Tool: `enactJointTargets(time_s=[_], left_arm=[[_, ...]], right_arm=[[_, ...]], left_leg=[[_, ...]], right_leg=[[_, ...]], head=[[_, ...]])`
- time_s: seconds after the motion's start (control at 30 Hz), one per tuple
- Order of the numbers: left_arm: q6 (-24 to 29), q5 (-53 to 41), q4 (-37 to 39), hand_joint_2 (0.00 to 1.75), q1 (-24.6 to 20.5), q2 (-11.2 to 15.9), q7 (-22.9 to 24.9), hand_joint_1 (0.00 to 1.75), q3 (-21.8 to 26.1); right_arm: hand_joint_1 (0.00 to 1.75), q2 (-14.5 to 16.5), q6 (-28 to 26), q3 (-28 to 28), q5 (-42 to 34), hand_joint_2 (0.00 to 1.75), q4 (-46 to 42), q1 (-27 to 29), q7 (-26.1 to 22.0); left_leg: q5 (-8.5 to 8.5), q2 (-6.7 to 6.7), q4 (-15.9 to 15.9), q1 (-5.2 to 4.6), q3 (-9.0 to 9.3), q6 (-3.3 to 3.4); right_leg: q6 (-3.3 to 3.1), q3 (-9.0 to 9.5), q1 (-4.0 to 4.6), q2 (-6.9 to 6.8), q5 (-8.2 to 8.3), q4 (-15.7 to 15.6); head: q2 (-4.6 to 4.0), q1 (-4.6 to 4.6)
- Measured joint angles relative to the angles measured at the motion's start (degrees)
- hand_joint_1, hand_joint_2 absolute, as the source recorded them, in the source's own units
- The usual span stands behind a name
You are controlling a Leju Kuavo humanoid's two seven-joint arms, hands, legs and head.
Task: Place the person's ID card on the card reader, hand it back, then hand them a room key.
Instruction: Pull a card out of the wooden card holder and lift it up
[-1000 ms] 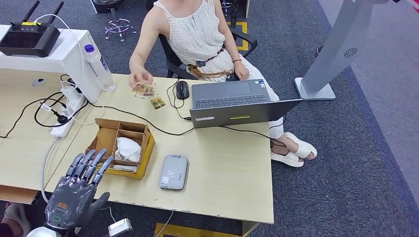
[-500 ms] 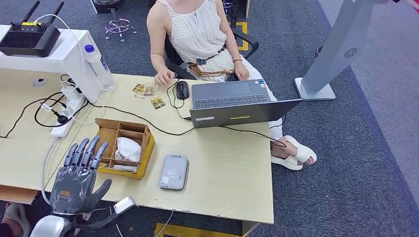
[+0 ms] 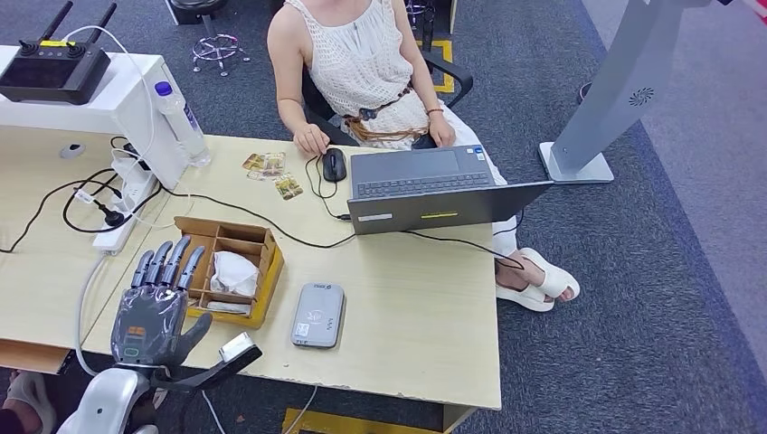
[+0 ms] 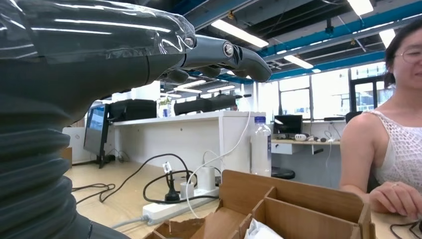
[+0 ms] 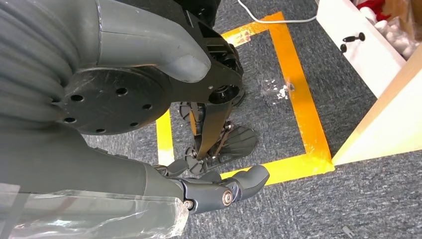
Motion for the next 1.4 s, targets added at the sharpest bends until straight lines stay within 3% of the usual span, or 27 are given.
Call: enactJointTargets(time_s=[0.4, 1.4], left_arm=[[-1.47, -0.1, 8.55, 1.75, -4.61, -2.23, 0.16, 0.0, 0.19], [-0.49, 0.23, 15.8, 1.75, -7.15, -3.84, -0.49, 0.0, 0.76]], right_arm=[[0.0, 0.02, 0.21, 0.0, 1.39, 1.75, 0.0, -0.22, 0.76], [0.0, 0.02, 0.79, -0.21, 2.86, 1.75, 0.0, -0.27, 1.19]], left_leg=[[0.0, 0.0, 0.0, 0.0, 0.0, 0.0], [0.0, 0.0, 0.0, 0.0, -0.01, 0.0]], right_leg=[[0.0, -0.01, 0.0, 0.01, 0.01, 0.0], [0.0, -0.01, 0.0, 0.01, 0.01, 0.0]], head=[[0.0, 0.0], [0.0, -0.01]])
